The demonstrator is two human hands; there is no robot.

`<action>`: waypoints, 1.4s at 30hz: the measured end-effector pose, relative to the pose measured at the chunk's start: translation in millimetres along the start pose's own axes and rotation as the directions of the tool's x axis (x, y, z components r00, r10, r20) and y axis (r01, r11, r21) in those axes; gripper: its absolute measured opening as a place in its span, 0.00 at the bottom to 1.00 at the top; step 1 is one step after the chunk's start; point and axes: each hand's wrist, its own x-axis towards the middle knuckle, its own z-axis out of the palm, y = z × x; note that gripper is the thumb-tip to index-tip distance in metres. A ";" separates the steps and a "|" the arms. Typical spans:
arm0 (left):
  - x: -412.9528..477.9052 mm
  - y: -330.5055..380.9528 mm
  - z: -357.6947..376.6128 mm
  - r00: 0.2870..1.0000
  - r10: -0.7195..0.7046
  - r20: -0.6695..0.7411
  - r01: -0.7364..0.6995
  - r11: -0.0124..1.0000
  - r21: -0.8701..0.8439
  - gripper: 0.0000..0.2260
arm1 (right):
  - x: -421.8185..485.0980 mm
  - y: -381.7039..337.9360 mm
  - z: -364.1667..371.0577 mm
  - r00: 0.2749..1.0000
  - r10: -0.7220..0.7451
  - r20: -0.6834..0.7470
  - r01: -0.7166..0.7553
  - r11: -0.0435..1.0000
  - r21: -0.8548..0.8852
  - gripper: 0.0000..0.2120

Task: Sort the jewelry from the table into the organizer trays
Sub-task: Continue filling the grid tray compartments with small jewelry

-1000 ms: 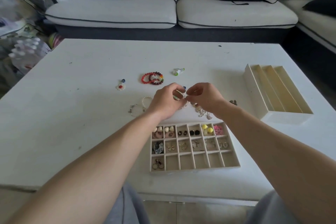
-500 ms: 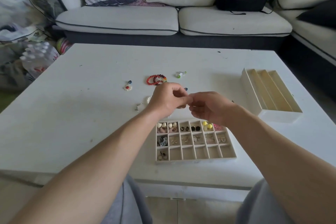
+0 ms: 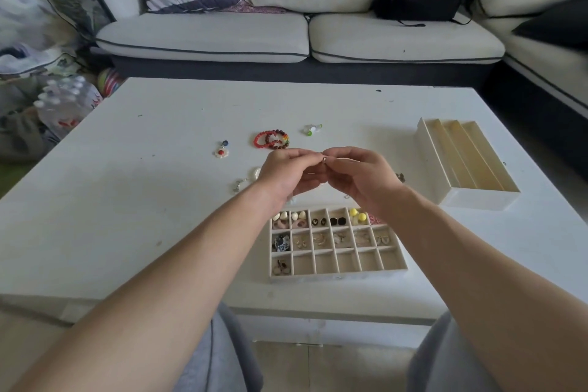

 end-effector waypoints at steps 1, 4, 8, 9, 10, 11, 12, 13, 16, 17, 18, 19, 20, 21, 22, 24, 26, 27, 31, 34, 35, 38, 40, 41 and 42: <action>0.6 0.4 -0.7 1.000 -0.011 0.005 0.011 1.000 0.008 0.05 | 0.5 -0.8 -0.7 1.000 0.000 0.001 0.000 1.000 -0.020 0.04; 1.7 0.2 -3.4 0.999 -0.042 0.033 0.040 0.998 0.053 0.03 | 2.4 -1.3 -1.7 1.000 -0.015 -0.011 0.013 0.988 -0.156 0.06; 2.5 -1.5 -6.8 0.992 -0.111 0.052 0.099 0.977 0.190 0.03 | 2.4 -3.3 -3.3 0.997 -0.070 0.010 0.067 0.889 -0.454 0.06; 2.3 -2.2 -8.2 0.990 -0.130 0.054 0.115 0.967 0.229 0.03 | 0.9 -3.9 -3.9 0.997 -0.068 0.026 0.071 0.855 -0.514 0.05; 2.2 -2.6 -10.2 0.987 -0.148 0.061 0.127 0.955 0.269 0.03 | -0.2 -4.3 -4.5 0.997 -0.060 0.043 0.074 0.821 -0.566 0.03; 1.5 -2.7 -12.5 0.983 -0.166 0.074 0.134 0.939 0.316 0.03 | -0.1 -3.7 -5.3 0.996 -0.054 0.064 0.082 0.787 -0.611 0.03; 0.9 -3.4 -16.0 0.980 -0.177 0.087 0.130 0.912 0.390 0.03 | 0.5 -1.9 -5.8 0.995 -0.046 0.086 0.092 0.751 -0.654 0.04; 0.5 -4.6 -20.1 0.980 -0.176 0.093 0.107 0.862 0.495 0.03 | 1.0 0.3 -5.8 0.994 -0.032 0.105 0.097 0.706 -0.701 0.04; 0.6 -8.1 -33.4 0.996 -0.075 0.052 0.010 0.656 0.755 0.04 | -1.8 8.3 -0.2 0.985 0.069 0.160 0.096 0.553 -0.828 0.06; 0.8 -7.7 -37.1 0.998 -0.055 0.040 0.003 0.632 0.775 0.05 | -4.2 11.0 2.7 0.977 0.111 0.181 0.099 0.516 -0.851 0.07; -0.3 -7.7 -41.6 0.997 -0.059 0.040 0.006 0.626 0.780 0.05 | -7.9 15.1 7.1 0.967 0.153 0.205 0.105 0.493 -0.864 0.08; -1.6 -6.8 -44.6 0.996 -0.078 0.052 0.007 0.613 0.790 0.06 | -11.9 18.9 11.5 0.954 0.191 0.229 0.113 0.477 -0.871 0.08; -3.0 -6.6 -48.1 0.992 -0.104 0.071 0.004 0.588 0.809 0.07 | -15.0 24.2 16.0 0.941 0.226 0.251 0.124 0.460 -0.879 0.07; -4.0 -7.1 -50.1 0.987 -0.131 0.093 -0.005 0.556 0.831 0.07 | -18.4 29.1 19.6 0.931 0.251 0.265 0.135 0.439 -0.888 0.06; -5.2 -7.9 -51.6 0.982 -0.154 0.113 -0.016 0.524 0.852 0.07 | -21.4 34.1 22.6 0.925 0.265 0.273 0.145 0.416 -0.898 0.05; -7.8 -10.4 -53.7 0.972 -0.184 0.146 -0.039 0.485 0.874 0.07 | -26.4 42.9 27.5 0.923 0.278 0.266 0.146 0.387 -0.911 0.06; -9.1 -12.4 -55.3 0.964 -0.199 0.175 -0.065 0.464 0.883 0.07 | -31.0 48.9 30.7 0.933 0.263 0.245 0.149 0.337 -0.930 0.09; -10.0 -13.1 -56.7 0.960 -0.208 0.186 -0.073 0.457 0.887 0.08 | -33.3 51.5 32.5 0.940 0.249 0.234 0.150 0.313 -0.938 0.09; -13.5 -16.3 -62.5 0.942 -0.242 0.231 -0.112 0.421 0.900 0.04 | -40.3 56.5 37.3 0.964 0.184 0.194 0.144 0.253 -0.957 0.11; -17.8 -18.5 -66.9 0.922 -0.284 0.262 -0.147 0.369 0.918 0.06 | -45.7 59.7 39.2 0.972 0.157 0.174 0.142 0.198 -0.970 0.12; -19.4 -19.3 -68.2 0.916 -0.297 0.272 -0.158 0.355 0.921 0.08 | -47.5 61.0 39.9 0.972 0.156 0.176 0.147 0.180 -0.973 0.12; -25.4 -22.1 -70.8 0.904 -0.305 0.299 -0.197 0.324 0.925 0.10 | -52.5 65.3 41.7 0.974 0.143 0.177 0.158 0.140 -0.978 0.10; -30.2 -22.7 -71.2 0.899 -0.303 0.316 -0.220 0.311 0.925 0.10 | -54.1 66.9 42.4 0.977 0.120 0.174 0.159 0.126 -0.979 0.09; -32.7 -22.5 -71.1 0.897 -0.303 0.323 -0.232 0.300 0.925 0.11 | -54.6 67.8 42.7 0.979 0.108 0.174 0.161 0.119 -0.980 0.10; -35.2 -22.2 -70.7 0.895 -0.303 0.328 -0.243 0.287 0.927 0.11 | -55.4 68.6 43.0 0.980 0.097 0.175 0.164 0.113 -0.980 0.10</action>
